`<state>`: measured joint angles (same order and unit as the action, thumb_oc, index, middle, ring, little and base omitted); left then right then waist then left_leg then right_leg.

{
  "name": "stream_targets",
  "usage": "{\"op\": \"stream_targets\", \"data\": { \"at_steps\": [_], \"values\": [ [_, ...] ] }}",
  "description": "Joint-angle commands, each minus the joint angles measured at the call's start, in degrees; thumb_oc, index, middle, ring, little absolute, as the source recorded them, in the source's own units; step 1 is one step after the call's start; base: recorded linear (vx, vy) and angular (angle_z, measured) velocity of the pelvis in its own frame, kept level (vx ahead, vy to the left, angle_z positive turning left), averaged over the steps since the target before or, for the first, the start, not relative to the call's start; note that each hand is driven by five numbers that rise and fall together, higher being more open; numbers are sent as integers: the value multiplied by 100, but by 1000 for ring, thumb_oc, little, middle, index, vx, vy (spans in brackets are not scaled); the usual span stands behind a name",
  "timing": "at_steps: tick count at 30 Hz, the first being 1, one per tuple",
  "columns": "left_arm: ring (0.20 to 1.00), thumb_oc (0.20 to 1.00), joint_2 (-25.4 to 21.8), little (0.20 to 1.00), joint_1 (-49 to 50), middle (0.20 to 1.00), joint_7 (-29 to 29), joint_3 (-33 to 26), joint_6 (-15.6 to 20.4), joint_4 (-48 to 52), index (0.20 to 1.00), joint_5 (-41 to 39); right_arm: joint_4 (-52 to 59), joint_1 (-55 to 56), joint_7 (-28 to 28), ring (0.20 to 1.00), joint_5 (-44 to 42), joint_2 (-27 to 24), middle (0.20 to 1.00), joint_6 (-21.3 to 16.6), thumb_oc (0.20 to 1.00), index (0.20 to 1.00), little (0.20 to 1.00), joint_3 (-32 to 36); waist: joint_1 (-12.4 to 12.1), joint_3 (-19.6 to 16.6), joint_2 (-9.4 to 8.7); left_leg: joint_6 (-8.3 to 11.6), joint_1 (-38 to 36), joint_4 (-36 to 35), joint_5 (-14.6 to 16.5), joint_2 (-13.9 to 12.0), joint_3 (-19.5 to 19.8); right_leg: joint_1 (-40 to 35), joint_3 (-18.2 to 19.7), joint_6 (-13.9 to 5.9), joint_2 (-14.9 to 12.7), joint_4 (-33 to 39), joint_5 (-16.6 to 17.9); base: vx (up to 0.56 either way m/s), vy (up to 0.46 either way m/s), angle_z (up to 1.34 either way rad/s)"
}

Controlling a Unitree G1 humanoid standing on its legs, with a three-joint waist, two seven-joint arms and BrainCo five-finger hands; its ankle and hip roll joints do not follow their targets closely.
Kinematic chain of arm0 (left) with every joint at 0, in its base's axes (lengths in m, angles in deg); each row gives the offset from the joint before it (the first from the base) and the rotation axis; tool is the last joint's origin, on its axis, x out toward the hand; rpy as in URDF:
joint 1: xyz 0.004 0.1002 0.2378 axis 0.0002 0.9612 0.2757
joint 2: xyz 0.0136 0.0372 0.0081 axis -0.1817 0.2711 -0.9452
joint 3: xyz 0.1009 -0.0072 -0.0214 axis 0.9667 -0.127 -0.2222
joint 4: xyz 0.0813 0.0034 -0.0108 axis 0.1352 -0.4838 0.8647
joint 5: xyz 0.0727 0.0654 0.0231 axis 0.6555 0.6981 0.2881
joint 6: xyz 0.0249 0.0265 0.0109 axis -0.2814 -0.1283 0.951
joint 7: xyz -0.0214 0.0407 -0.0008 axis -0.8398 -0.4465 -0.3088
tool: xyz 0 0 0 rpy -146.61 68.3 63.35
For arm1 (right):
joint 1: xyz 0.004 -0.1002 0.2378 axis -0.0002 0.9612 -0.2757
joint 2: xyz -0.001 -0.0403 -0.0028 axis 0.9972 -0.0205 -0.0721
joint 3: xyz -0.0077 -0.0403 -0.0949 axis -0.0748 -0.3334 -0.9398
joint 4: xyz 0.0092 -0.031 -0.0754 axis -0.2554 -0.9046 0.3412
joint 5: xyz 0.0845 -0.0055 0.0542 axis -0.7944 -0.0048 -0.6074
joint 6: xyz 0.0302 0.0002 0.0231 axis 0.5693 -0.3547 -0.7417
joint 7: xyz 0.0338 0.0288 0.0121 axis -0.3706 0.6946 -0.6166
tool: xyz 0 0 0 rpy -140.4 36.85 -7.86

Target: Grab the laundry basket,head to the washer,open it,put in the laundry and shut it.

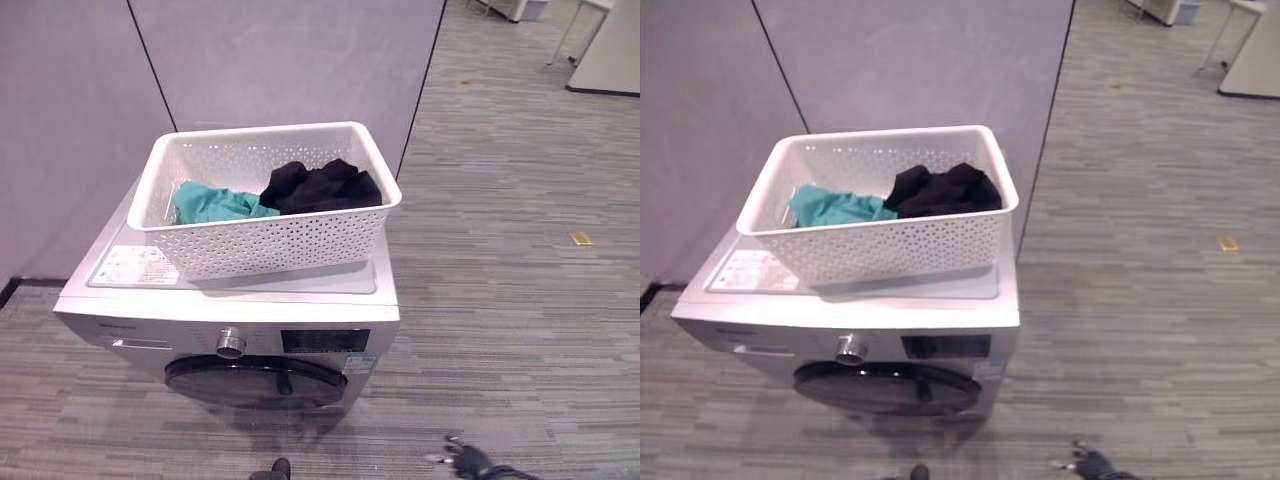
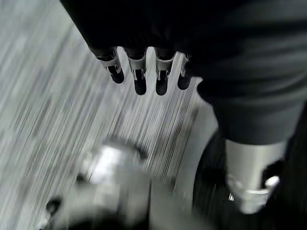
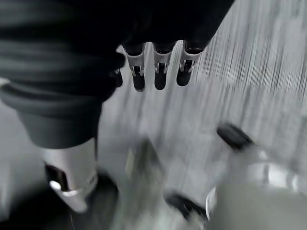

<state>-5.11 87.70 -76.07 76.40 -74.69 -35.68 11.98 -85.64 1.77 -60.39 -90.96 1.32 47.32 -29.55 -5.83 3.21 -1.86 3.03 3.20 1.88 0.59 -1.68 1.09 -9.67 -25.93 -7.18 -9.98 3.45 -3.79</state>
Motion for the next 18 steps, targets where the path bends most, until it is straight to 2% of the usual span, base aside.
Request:
{"op": "stream_targets", "data": {
  "at_steps": [1,2,4,5,7,10,12,14,15,17,18],
  "values": [
    [1000,1000,-63,1000,-463,1000,231,497,234,-650,1000,260,-298,-611,-206,1000,502,-8,1000,-179,1000,1000,1000,-801,-189,-105,206,162,-52,-241,-31,-810,383,609,198,216,-5,-126,58,-71,-164,0],
    [1000,1000,-63,1000,-469,1000,231,495,235,-652,1000,260,-305,-619,-208,1000,502,-5,1000,-183,1000,1000,1000,-802,-177,-116,198,157,-28,-242,-45,-798,394,622,187,214,-13,-118,70,-82,-198,-3],
    [1000,1000,62,1000,-507,1000,375,856,271,-510,1000,273,-261,-1062,-292,1000,1547,75,1000,-167,1000,1000,1000,-1812,-245,-46,281,272,113,-116,-113,-1053,418,589,367,326,234,119,16,-91,-204,2],
    [1000,1000,63,1000,-511,1000,376,853,270,-509,1000,274,-264,-1068,-292,1000,1549,76,1000,-167,1000,1000,1000,-1812,-233,-51,277,268,134,-117,-129,-1043,428,598,356,325,227,128,31,-118,-173,0],
    [1000,1000,106,1000,-544,1000,549,953,328,-289,1000,136,132,-1498,-330,1000,2134,-77,1000,-229,1000,1000,1000,-2336,-250,115,398,322,240,-98,-266,-1185,420,694,399,350,303,155,-16,-173,-99,-5],
    [1000,1000,158,1000,-624,1000,715,1069,426,14,1000,-91,289,-2023,-478,1000,2300,-185,1000,-304,1000,1000,1000,-2632,-216,318,576,438,485,-435,-726,-1339,332,974,320,357,327,155,-112,-259,-43,-6],
    [1000,1000,199,1000,-739,1000,794,1087,474,121,1000,-194,461,-2198,-550,1000,2168,-260,1000,-336,1000,1000,1000,-2614,-118,427,624,445,639,-526,-899,-1402,-16,1122,203,364,251,155,-83,-226,6,18],
    [1000,1000,231,1000,-952,1000,826,1194,469,83,1000,-129,662,-2484,-703,1000,2270,-271,1000,-423,1000,1000,1000,-2731,66,579,526,431,570,-75,-686,-1653,-808,1180,95,392,86,155,-53,-192,-17,76],
    [1000,1000,226,1000,-997,1000,845,1246,499,143,1000,-94,713,-2553,-781,1000,2406,-254,1000,-468,1000,1000,1000,-2892,90,642,498,420,525,199,-614,-1730,-967,1210,73,408,37,155,-16,-200,10,81],
    [1000,1000,174,1000,-886,1000,883,1341,610,416,1000,-110,913,-2774,-762,1000,2599,-288,1000,-597,1000,1000,1000,-3085,98,713,485,421,377,970,-464,-1806,-704,1244,167,407,-24,155,131,-82,68,44],
    [1000,1000,180,1000,-793,1000,854,1389,640,521,1000,-95,1110,-2820,-726,1000,2703,-358,1000,-672,1000,1000,1000,-3176,89,701,526,428,176,1133,-228,-1750,-482,1202,189,361,-47,150,169,21,144,-5]
  ]
}}
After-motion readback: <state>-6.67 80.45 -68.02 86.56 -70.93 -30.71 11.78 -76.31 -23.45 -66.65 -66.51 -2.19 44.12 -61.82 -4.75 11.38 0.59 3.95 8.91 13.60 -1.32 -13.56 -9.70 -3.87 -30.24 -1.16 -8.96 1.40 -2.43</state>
